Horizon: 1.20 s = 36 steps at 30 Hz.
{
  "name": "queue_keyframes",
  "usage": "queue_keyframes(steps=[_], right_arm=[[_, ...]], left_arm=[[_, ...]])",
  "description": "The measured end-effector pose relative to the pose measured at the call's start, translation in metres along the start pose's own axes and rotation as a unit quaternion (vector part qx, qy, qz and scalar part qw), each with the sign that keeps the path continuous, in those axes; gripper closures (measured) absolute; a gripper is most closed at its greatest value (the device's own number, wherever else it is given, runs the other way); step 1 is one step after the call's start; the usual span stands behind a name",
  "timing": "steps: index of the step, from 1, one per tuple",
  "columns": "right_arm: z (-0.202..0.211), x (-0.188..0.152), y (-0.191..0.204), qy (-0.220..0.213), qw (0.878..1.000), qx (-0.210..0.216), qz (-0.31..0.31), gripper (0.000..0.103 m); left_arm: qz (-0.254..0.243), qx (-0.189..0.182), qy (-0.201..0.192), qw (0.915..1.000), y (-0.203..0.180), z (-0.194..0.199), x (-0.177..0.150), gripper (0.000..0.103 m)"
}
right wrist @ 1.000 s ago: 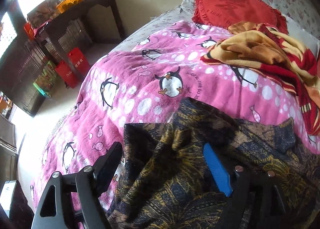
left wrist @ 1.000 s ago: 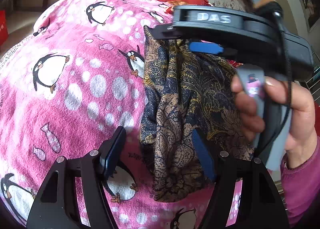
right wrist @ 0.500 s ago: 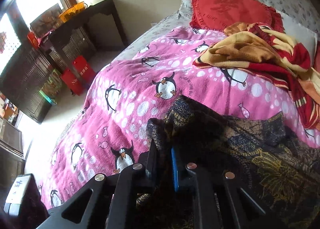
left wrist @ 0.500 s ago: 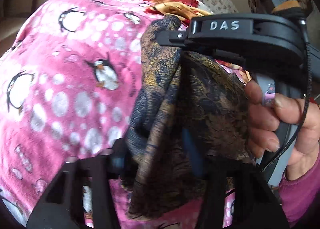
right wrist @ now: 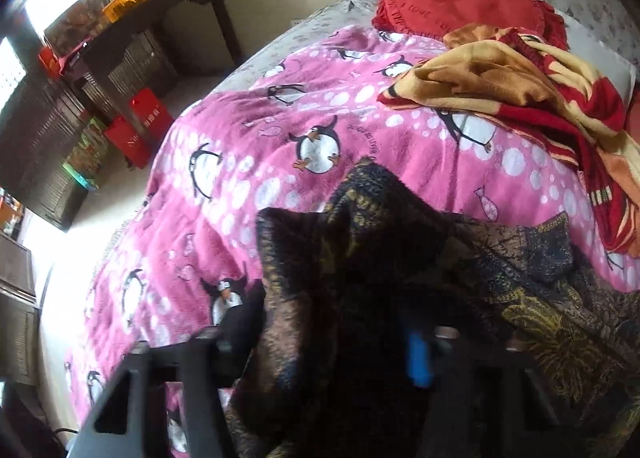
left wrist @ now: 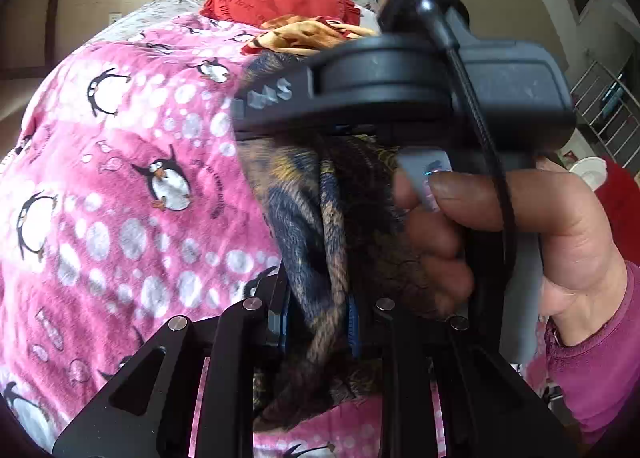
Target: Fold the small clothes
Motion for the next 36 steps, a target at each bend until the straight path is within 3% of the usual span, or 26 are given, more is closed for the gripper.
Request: queue_keyframes(steps=[1,3,4,5,7,9,11,12,16,19,22,24,25,26,28,31,36], right_arm=[[0.002,-0.001,-0.005,-0.007,1.0,0.002,-0.002,0.081],[0.011,-0.005,-0.014,-0.026,0.999,0.023,-0.014,0.086],[0.015,-0.007,-0.017,-0.032,0.999,0.026,-0.015,0.086],[0.02,-0.009,-0.019,-0.039,0.999,0.027,-0.012,0.086],[0.029,-0.013,-0.023,-0.047,0.998,0.032,-0.009,0.086],[0.036,-0.017,-0.027,-0.053,0.998,0.033,-0.008,0.087],[0.046,-0.021,-0.035,-0.061,0.997,0.037,-0.008,0.087],[0.052,-0.023,-0.039,-0.066,0.997,0.037,-0.008,0.087],[0.094,-0.035,-0.075,-0.103,0.994,0.016,-0.009,0.087],[0.132,-0.048,-0.113,-0.127,0.992,-0.001,-0.024,0.096],[0.161,-0.072,-0.16,-0.135,0.989,0.024,-0.062,0.096],[0.162,-0.087,-0.174,-0.119,0.989,0.057,-0.064,0.094],[0.159,-0.095,-0.178,-0.112,0.988,0.083,-0.071,0.082],[0.153,-0.105,-0.181,-0.109,0.984,0.114,-0.086,0.05],[0.143,-0.117,-0.182,-0.115,0.974,0.162,-0.11,0.019],[0.114,-0.123,-0.174,-0.1,0.956,0.238,-0.136,0.019],[0.083,-0.115,-0.146,-0.078,0.954,0.261,-0.128,0.019]], left_arm=[[0.003,0.009,0.004,1.0,0.001,0.0,0.0,0.081],[0.012,0.024,0.017,0.9995,0.002,-0.002,-0.004,0.059],[0.015,0.03,0.022,0.9992,0.006,-0.003,-0.01,0.037],[0.021,0.035,0.02,0.9989,0.007,-0.005,-0.013,0.031],[0.023,0.047,0.025,0.9983,0.006,-0.01,-0.017,0.031],[0.022,0.05,0.037,0.9978,0.007,-0.017,-0.02,0.035],[0.017,0.035,0.041,0.9984,0.002,-0.016,-0.021,0.07],[0.005,0.029,0.039,0.9988,-0.006,-0.013,-0.019,0.074],[-0.043,0.01,0.022,0.9988,-0.05,0.002,-0.009,0.086],[-0.081,-0.015,0.017,0.9965,-0.093,0.002,0.002,0.088],[-0.114,-0.028,0.012,0.993,-0.134,-0.004,0.011,0.089],[-0.121,-0.041,0.019,0.9916,-0.149,-0.01,0.016,0.09],[-0.123,-0.044,0.024,0.9911,-0.153,-0.013,0.015,0.091],[-0.127,-0.04,0.027,0.9907,-0.156,-0.015,0.016,0.091],[-0.134,-0.027,0.03,0.9902,-0.154,-0.017,0.013,0.091],[-0.132,0.001,0.029,0.9908,-0.142,-0.014,-0.003,0.091],[-0.101,0.036,0.0,0.9942,-0.096,0.018,-0.02,0.088]])
Point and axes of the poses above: each gripper's, at about its wrist camera, not at the fingertips, and z roughly against the way its jaws point, y to its left, x to its top, the point moved 2 cm from there along -z, roughly the way its jaws point, and after that the axes turned 9 degrees about y, right-handed, at the moved point
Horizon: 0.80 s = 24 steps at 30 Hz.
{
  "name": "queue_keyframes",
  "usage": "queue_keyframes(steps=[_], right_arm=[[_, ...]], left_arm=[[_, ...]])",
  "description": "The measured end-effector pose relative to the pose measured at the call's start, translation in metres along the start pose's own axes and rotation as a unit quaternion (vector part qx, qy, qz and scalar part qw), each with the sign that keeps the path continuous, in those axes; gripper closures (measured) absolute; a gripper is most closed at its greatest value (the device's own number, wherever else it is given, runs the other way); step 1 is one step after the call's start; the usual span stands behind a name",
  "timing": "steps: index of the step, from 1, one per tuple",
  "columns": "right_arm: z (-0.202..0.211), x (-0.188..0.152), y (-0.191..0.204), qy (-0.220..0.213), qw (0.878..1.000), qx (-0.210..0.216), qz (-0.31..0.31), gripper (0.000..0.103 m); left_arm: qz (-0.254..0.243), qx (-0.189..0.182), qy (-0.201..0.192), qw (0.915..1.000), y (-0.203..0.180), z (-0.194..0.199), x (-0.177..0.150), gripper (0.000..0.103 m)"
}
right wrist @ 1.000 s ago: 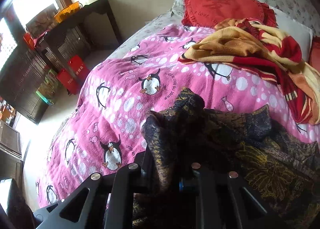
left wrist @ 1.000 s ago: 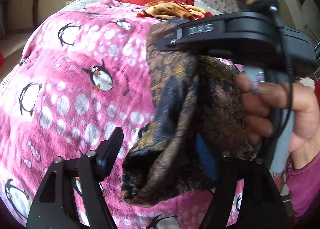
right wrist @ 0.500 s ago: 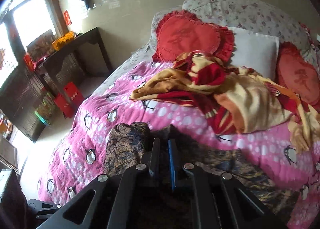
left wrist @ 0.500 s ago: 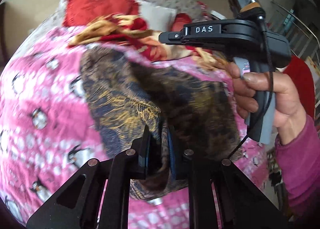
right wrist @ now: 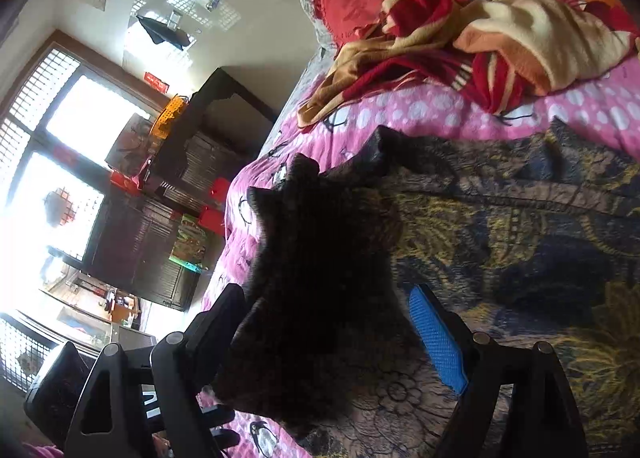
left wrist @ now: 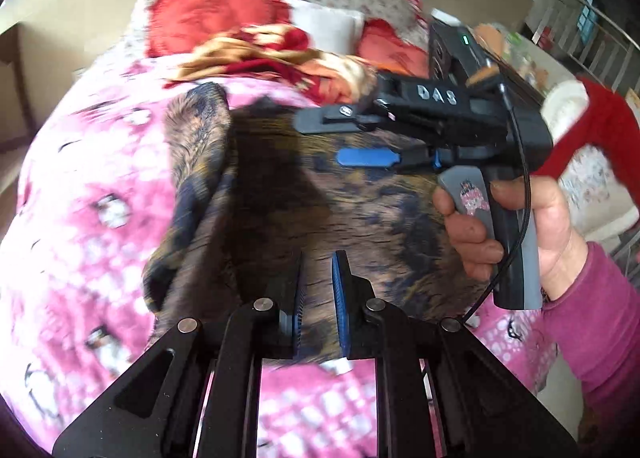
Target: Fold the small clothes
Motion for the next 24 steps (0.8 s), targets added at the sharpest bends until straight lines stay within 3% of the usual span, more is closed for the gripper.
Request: queue_keyframes(steps=[1,2,4,5,7,10,14,17,21,22,23,24], right_arm=[[-0.008,0.002,0.007,0.004,1.0,0.005,0.003,0.019],[-0.015,0.003,0.011,0.007,1.0,0.005,0.006,0.019],[-0.026,0.007,0.022,0.011,1.0,0.002,0.011,0.019],[-0.034,0.01,0.03,0.014,1.0,0.002,0.014,0.019],[-0.048,0.016,0.044,0.018,1.0,-0.006,0.02,0.019],[-0.074,0.026,0.066,0.03,0.998,-0.041,0.031,0.018],[-0.121,0.042,0.091,0.06,0.994,-0.08,0.035,0.018],[-0.152,0.049,0.104,0.081,0.988,-0.122,0.049,0.018],[-0.179,0.06,0.111,0.112,0.978,-0.167,0.059,0.018],[-0.182,0.062,0.111,0.12,0.975,-0.174,0.061,0.018],[-0.185,0.065,0.112,0.127,0.973,-0.18,0.064,0.018],[-0.186,0.067,0.113,0.132,0.972,-0.184,0.066,0.018]], left_arm=[[0.007,0.005,-0.009,0.9999,0.008,0.005,-0.005,0.076],[0.015,0.015,-0.02,0.9996,0.018,0.013,-0.008,0.058],[0.033,0.034,-0.044,0.9979,0.038,0.026,-0.021,0.037],[0.043,0.042,-0.055,0.9966,0.049,0.032,-0.027,0.034],[0.059,0.066,-0.057,0.9944,0.069,0.033,-0.036,0.034],[0.106,0.083,-0.024,0.9906,0.102,0.021,-0.046,0.033],[0.153,0.07,0.012,0.9856,0.128,-0.011,-0.052,0.033],[0.162,0.058,0.008,0.985,0.131,-0.029,-0.053,0.033],[0.185,0.01,-0.009,0.9826,0.133,-0.049,-0.046,0.034],[0.188,-0.012,-0.02,0.9819,0.133,-0.051,-0.043,0.04],[0.192,-0.03,-0.02,0.9808,0.134,-0.055,-0.04,0.062],[0.195,-0.047,-0.011,0.9795,0.135,-0.06,-0.036,0.072]])
Point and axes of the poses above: each gripper's, at about its wrist camera, not at the fingertips, and z roughly against the way its jaws point, y to its left, x to its top, the point moved 2 cm from there along -z, roughly the way its jaws point, and after that the axes turned 9 degrees about y, right-handed, at the moved point
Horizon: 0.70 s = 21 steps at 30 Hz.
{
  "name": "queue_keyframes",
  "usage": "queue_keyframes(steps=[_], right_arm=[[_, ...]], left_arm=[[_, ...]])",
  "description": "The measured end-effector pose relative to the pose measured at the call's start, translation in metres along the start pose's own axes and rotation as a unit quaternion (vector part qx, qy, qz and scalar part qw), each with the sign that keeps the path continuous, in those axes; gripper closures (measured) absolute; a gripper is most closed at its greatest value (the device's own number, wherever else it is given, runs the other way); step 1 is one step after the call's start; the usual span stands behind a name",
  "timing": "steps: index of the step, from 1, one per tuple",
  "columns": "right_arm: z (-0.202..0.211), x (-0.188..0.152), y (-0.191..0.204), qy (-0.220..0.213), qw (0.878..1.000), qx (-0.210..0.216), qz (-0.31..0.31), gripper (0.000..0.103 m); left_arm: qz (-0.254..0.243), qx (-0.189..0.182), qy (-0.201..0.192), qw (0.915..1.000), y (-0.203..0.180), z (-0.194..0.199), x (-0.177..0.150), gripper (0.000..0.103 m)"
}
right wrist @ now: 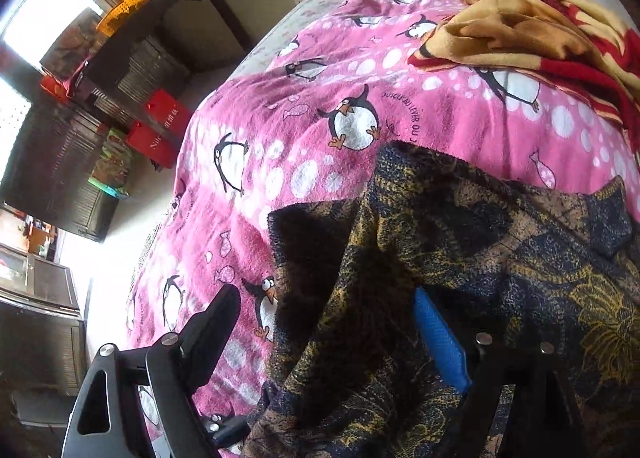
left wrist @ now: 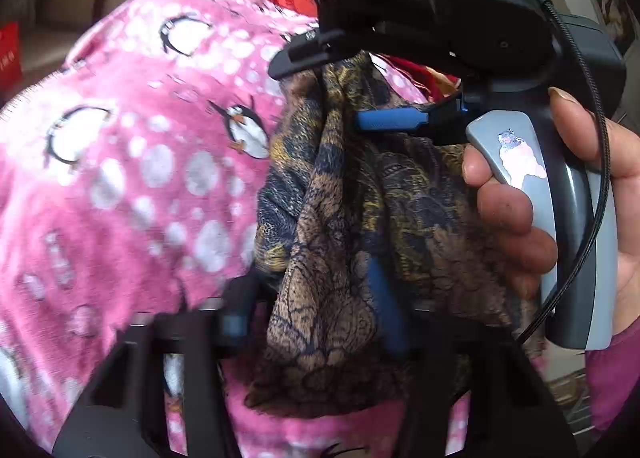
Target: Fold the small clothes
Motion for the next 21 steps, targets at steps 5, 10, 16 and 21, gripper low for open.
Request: queue_keyframes(steps=[5,10,16,21], right_arm=[[-0.012,0.009,0.002,0.035,0.999,-0.035,0.012,0.016],[-0.022,0.007,0.002,0.026,0.995,-0.089,0.022,0.066],[0.049,-0.02,-0.027,-0.064,0.997,-0.025,0.033,0.094],[0.125,-0.056,-0.069,-0.121,0.992,-0.016,0.024,0.094]], left_arm=[[-0.011,-0.022,-0.012,0.9996,-0.007,0.001,0.001,0.087],[-0.034,-0.016,-0.021,0.9991,-0.025,0.009,0.005,0.088],[-0.086,-0.028,-0.024,0.9956,-0.08,0.014,0.018,0.09],[-0.172,-0.047,-0.016,0.9837,-0.158,0.018,0.019,0.09]])
Point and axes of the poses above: each gripper's, at about its wrist camera, not at the fingertips, and z roughly against the way its jaws point, y to its left, x to its top, the point moved 2 cm from there along -z, roughly the way its jaws point, and after that the axes turned 9 degrees about y, right-handed, at the moved point
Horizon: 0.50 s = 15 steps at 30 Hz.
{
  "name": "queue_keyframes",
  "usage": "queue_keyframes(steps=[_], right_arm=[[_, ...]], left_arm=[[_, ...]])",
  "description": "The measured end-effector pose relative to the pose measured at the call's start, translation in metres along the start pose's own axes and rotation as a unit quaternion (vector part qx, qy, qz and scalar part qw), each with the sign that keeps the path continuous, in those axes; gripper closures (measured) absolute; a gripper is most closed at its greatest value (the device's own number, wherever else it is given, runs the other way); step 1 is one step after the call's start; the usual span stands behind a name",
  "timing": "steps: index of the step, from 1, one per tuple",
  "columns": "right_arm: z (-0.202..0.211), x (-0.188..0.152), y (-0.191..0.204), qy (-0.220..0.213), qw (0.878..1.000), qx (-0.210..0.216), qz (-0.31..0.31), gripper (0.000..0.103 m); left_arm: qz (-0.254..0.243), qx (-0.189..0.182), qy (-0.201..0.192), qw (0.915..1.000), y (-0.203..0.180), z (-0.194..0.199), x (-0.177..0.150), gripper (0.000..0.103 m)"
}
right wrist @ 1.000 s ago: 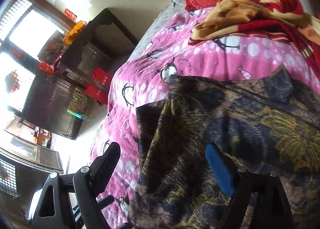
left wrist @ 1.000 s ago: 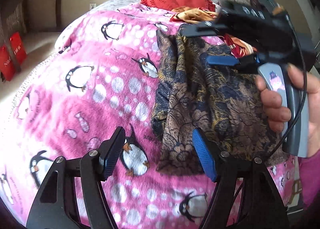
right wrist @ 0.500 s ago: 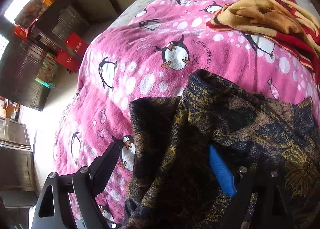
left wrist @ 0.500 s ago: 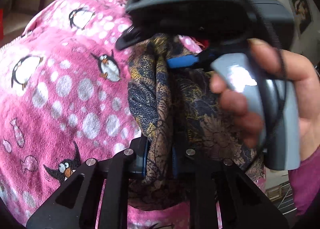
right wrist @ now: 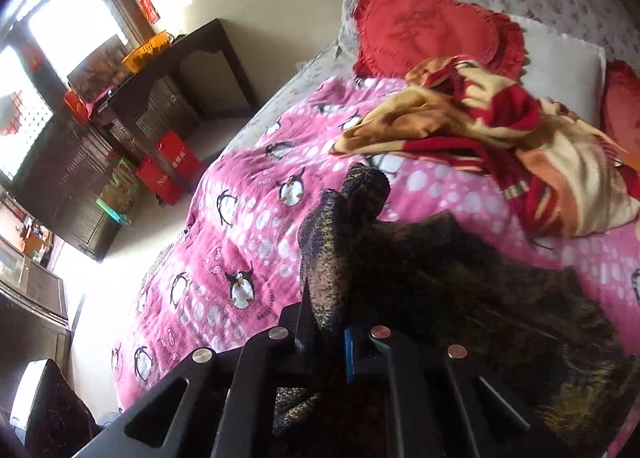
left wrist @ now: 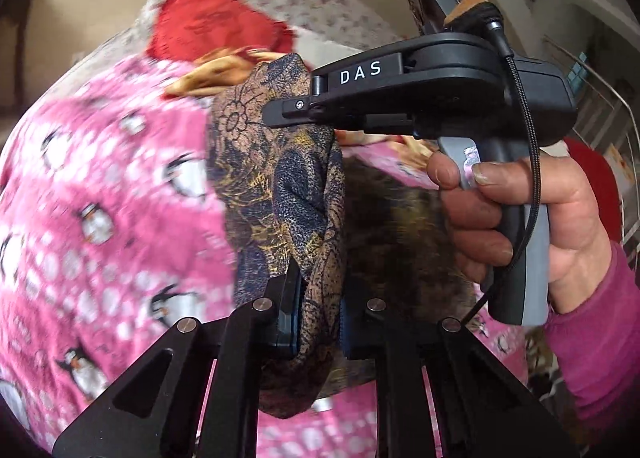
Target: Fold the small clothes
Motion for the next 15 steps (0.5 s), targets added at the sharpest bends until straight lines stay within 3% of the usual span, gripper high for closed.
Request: queue_keyframes(steps=[3,9,15], right_arm=[[0.042,-0.014,-0.034,-0.025,0.999,-0.016,-0.015,0.094],[0.109,-0.075,-0.129,-0.055,0.994,-0.044,-0.081,0.094],[0.105,-0.134,-0.209,-0.043,0.984,-0.074,-0.158,0.094]], left_arm=[[-0.039,-0.02,0.016,0.9989,-0.044,-0.016,0.012,0.09],[-0.102,-0.042,0.056,0.9923,-0.124,-0.067,0.018,0.09],[-0.128,-0.027,0.11,0.9852,-0.164,-0.139,0.005,0.09]])
Point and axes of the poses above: each gripper's, at about its wrist camera, not at the fingertips, and z roughly against the way its jaws point, y to its left, x to its top, the point moved 2 cm from there along -z, roughly the way its jaws point, and after that the axes turned 9 degrees about y, right-handed, at the moved point
